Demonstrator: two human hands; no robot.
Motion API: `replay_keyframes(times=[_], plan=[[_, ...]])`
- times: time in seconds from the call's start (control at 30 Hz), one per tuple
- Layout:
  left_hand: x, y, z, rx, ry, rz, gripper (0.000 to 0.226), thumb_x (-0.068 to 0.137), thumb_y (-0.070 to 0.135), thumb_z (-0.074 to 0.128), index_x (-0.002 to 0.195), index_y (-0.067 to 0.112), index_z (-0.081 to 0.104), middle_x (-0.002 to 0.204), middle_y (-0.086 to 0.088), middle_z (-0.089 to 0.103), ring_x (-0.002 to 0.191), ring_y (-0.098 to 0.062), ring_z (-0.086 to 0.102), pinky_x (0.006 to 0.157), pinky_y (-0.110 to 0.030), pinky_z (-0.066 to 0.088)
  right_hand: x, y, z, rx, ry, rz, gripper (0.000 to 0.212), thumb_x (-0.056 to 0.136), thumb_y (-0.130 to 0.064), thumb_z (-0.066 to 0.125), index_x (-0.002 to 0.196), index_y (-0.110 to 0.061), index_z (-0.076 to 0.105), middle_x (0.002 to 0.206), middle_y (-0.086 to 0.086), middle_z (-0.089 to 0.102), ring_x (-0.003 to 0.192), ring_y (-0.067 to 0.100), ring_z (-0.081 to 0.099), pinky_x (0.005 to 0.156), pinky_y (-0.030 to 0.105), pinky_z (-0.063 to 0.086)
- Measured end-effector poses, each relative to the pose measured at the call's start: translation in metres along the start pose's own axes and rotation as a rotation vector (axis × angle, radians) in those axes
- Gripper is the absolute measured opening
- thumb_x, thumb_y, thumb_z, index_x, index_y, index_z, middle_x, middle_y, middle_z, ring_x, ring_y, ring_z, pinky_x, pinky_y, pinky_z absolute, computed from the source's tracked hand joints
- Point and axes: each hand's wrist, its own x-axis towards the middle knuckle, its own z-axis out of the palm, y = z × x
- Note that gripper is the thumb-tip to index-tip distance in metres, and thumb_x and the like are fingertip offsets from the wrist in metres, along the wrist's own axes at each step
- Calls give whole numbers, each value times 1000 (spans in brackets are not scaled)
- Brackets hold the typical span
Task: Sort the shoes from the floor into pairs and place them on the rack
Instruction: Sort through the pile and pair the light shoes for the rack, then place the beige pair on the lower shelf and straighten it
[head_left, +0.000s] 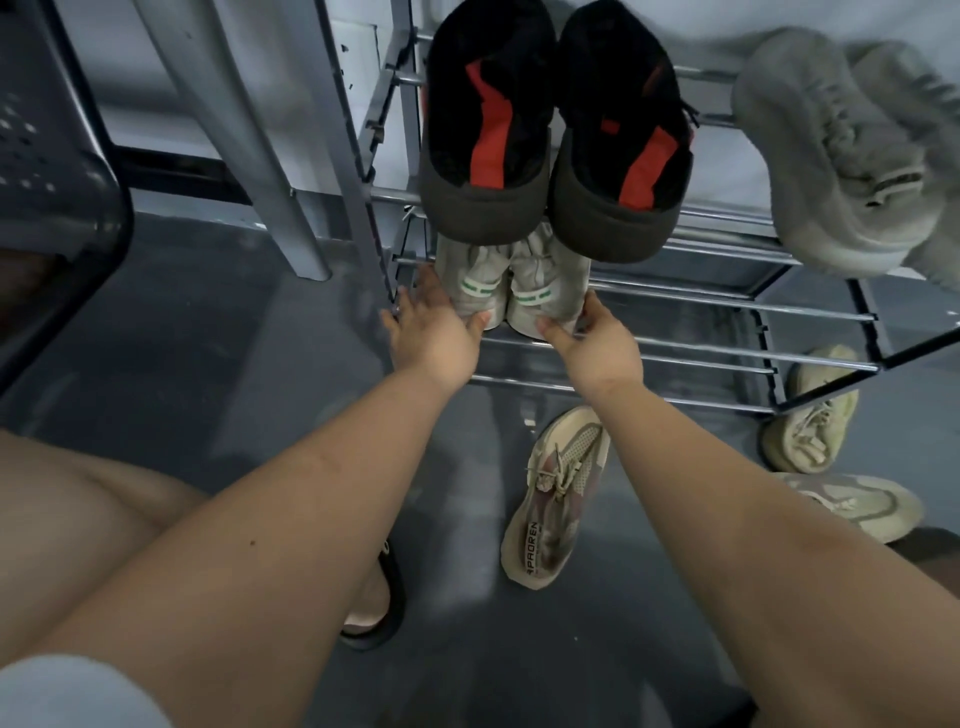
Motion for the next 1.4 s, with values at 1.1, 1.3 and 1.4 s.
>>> replay_keyframes(times=[1.1,1.3,1.4], plan=[[-196,125,106,801,-450,1041,74,98,51,23,149,12,-14,159,-6,-16,146,-20,-15,113,-33,-17,-189,248,-172,-671,-91,361,83,93,-51,46,153,-19,0,161,7,1,148,26,2,119,42,13],[-177,150,142,883,-525,1064,72,98,52,20,151,13,-9,159,-7,-12,147,-22,-14,116,-35,-14,-171,271,-169,-560,-104,455,77,94,-48,45,153,-19,4,161,6,7,147,27,9,116,41,17],[-163,166,160,886,-553,1054,71,98,52,22,151,13,-4,160,-8,-8,147,-22,-12,117,-35,-12,-152,279,-169,-513,-111,518,73,95,-48,43,152,-17,9,158,8,17,144,29,19,113,42,24]])
